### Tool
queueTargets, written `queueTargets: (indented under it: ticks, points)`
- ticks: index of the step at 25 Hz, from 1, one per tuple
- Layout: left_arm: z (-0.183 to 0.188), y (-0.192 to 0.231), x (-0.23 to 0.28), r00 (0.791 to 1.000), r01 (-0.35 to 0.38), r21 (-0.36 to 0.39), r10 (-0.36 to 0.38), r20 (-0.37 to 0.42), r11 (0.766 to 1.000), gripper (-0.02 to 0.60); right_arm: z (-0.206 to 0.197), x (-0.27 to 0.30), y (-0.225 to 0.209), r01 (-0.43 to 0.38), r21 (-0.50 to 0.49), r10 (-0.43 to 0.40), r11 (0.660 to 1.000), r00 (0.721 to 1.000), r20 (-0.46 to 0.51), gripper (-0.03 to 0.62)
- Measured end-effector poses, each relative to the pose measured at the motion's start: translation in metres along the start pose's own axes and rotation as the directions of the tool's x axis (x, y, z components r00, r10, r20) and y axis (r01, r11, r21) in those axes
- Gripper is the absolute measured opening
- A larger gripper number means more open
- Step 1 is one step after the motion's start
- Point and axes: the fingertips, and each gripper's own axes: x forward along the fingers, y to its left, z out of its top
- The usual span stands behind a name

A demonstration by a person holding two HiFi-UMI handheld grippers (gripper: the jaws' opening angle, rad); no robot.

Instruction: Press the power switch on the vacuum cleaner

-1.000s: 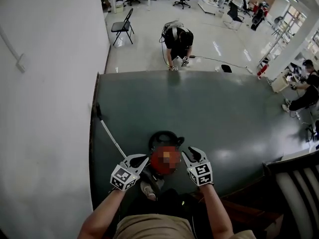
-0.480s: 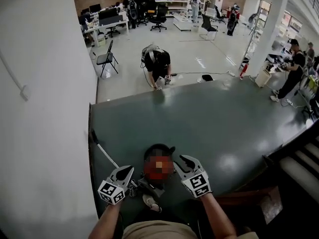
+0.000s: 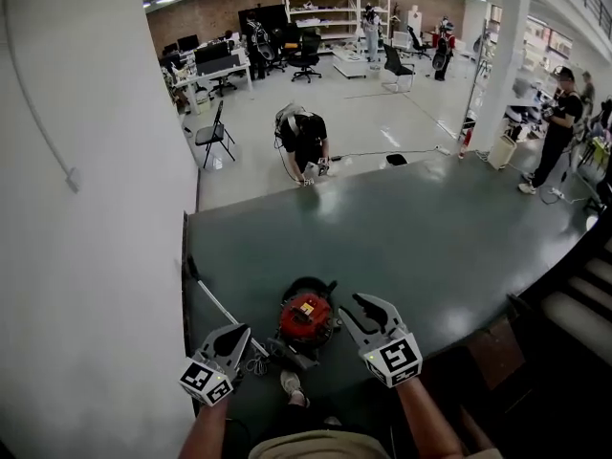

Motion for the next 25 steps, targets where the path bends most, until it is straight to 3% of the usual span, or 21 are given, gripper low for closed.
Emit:
queueTargets:
  ticks: [6,12,18,25]
  points:
    - [0.041,-0.049,-0.043,0.999,0.005,0.044,-0.006,0.033,0.999,0.006,0.032,-0.056,0.014,0.002,0.029,-0.003,1.000,0.999,0.042,0.146]
    - [0.083,-0.058,-0.054,0.993,0.052,0.060,-0.058,0.100,0.997,0.006,0.066,-0.075,0.009,0.070,0.029,-0.071,0.997,0.995,0.067,0.146]
    - [0.104,-0.029,-0.061,0.988,0.097,0.083,-0.106,0.111,0.992,0.006,0.080,-0.065,0.011,0.137,0.022,-0.138,0.990,0.989,0.048,0.146]
    - [0.121,0.048,-0.096,0.993,0.033,0.123,-0.047,0.111,0.992,0.006,0.072,-0.047,0.008,0.236,0.033,-0.236,0.971,0.972,0.002,0.146]
